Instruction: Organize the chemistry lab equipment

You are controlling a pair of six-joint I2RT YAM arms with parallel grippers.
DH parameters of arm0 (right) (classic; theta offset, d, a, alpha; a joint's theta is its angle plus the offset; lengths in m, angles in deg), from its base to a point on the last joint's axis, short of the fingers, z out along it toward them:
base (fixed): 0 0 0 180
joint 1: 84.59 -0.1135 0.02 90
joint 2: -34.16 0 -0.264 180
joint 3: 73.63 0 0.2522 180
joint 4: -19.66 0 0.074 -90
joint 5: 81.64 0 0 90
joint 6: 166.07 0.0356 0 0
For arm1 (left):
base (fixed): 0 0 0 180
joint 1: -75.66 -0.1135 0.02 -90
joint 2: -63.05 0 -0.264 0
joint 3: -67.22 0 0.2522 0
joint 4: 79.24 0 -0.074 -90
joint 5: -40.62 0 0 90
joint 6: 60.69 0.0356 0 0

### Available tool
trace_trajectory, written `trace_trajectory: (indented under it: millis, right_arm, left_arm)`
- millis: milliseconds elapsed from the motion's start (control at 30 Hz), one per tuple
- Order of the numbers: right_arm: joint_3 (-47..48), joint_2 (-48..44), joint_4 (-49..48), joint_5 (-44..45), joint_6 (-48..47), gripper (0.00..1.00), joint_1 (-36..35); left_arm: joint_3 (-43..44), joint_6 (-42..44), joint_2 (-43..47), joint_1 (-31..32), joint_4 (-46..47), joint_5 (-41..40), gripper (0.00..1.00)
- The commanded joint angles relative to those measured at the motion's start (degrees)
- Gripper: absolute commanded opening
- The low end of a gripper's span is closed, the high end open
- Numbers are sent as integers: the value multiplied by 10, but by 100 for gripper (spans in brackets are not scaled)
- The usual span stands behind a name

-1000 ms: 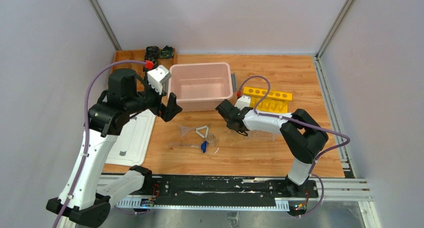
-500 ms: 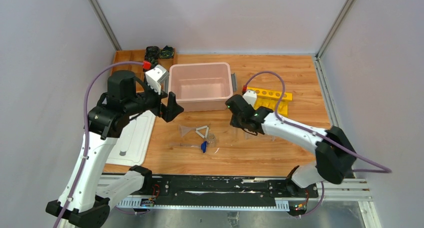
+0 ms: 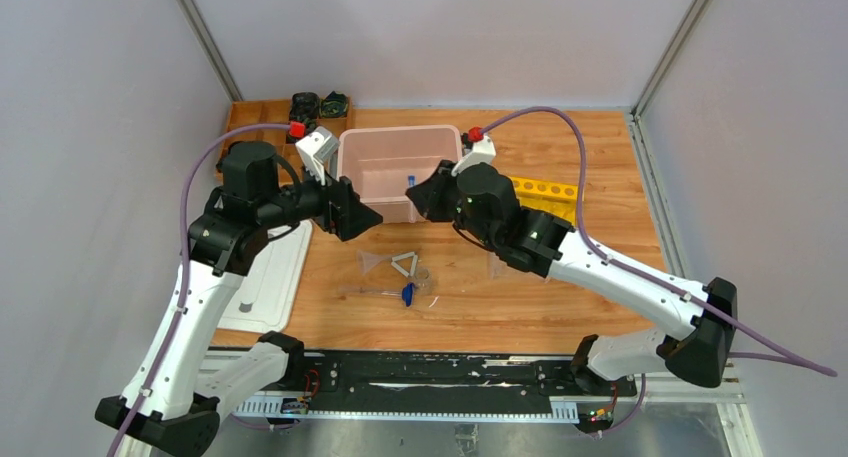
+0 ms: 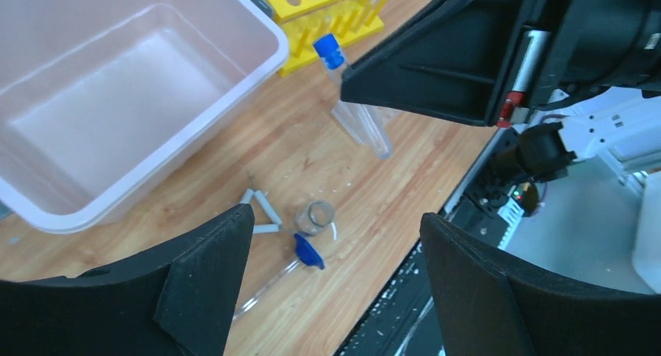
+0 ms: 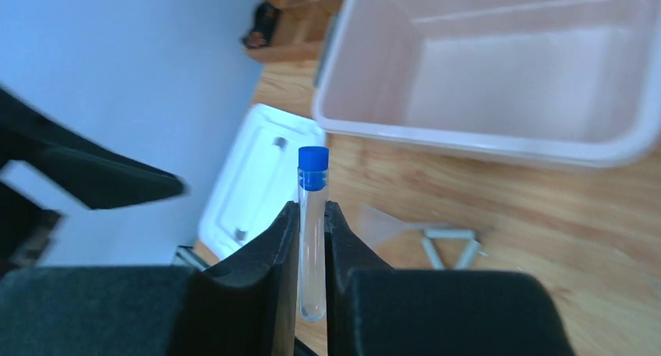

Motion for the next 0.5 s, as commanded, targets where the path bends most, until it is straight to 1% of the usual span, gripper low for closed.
trace_trajectory:
  millis: [0, 167, 333, 467]
  right_arm:
    - [49, 34, -93, -10, -41, 0, -37]
    - [68, 57, -130, -8, -50, 0, -62]
    - [62, 54, -150, -6, -47, 0, -73]
    - [58, 49, -157, 0, -49, 0, -83]
  left_arm:
    - [-23, -46, 4, -3, 33, 59, 81]
    - [-35, -78, 8, -3, 63, 76, 72]
    - [-36, -87, 5, -3, 78, 77, 66]
    - [-45, -94, 2, -3, 88, 78, 59]
